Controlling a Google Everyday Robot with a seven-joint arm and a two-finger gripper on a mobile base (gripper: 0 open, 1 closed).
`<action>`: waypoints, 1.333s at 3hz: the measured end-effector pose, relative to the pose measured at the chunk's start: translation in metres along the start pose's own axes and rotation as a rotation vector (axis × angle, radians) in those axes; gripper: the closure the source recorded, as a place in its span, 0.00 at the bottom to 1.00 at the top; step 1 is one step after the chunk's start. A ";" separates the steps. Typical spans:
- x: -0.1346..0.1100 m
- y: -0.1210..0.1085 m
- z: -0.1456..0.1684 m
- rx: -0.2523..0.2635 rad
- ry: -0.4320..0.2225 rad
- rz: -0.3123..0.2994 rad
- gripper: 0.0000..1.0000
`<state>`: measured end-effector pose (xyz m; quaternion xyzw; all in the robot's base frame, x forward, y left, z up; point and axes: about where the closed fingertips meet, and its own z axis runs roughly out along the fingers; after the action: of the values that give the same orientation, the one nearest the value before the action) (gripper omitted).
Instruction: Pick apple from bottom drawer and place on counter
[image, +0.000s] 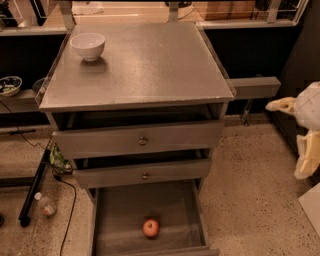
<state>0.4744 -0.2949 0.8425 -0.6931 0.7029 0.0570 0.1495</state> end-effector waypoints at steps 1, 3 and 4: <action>-0.014 0.020 0.026 -0.070 -0.034 -0.033 0.00; -0.012 0.020 0.040 -0.072 -0.021 -0.014 0.00; -0.010 0.015 0.060 -0.057 -0.003 0.001 0.00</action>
Offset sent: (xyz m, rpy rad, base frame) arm -0.0132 0.0174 -0.0182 0.0249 0.0451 0.0465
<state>0.4674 -0.2676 0.7867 -0.6967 0.7010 0.0781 0.1308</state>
